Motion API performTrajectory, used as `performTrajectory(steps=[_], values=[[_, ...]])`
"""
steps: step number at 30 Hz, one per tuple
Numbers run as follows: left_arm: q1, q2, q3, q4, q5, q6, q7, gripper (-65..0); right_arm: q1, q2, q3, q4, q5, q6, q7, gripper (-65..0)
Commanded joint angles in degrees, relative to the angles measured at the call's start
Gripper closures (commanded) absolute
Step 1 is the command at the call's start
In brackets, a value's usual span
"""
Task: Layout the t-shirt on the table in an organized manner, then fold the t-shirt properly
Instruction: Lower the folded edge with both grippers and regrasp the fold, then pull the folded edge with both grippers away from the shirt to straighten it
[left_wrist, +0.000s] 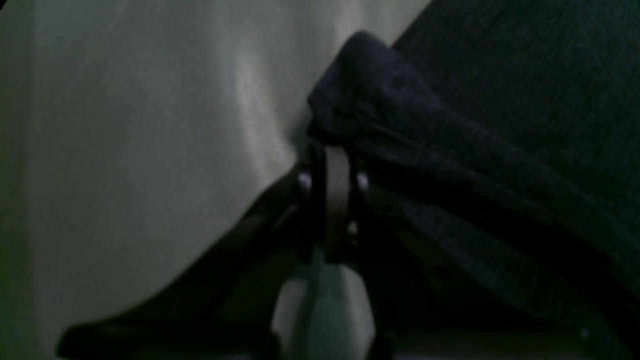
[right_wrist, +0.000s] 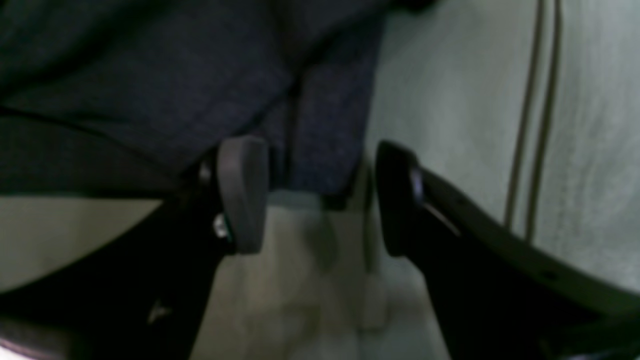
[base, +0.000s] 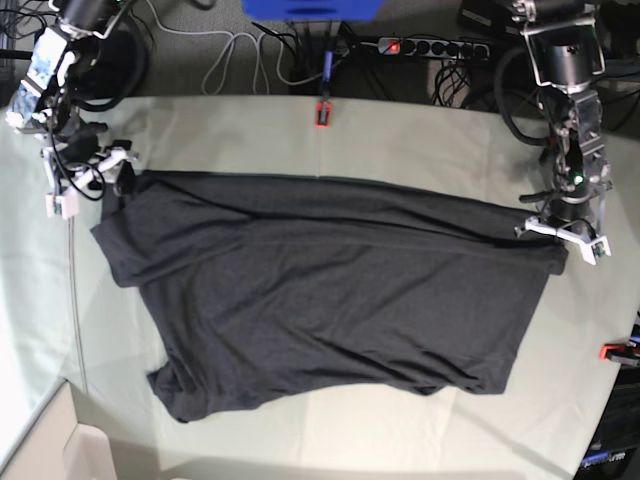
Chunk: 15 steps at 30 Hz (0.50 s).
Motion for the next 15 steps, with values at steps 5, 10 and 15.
performTrajectory(steps=[5,10,15], values=[[-0.6,-0.9,-0.3,0.9,0.3,0.4,-1.0,0.0,0.3,1.4,0.2,0.8,0.6,1.2,0.7,-34.0],[-0.7,-1.4,-0.3,1.3,0.4,0.4,-1.0,0.0,0.1,1.7,0.2,0.8,0.6,1.2,0.7,-19.7],[-0.4,-2.0,-0.4,1.4,-0.1,0.4,-1.0,0.0,-0.3,2.3,-2.3,0.8,0.6,1.2,0.7,0.0]])
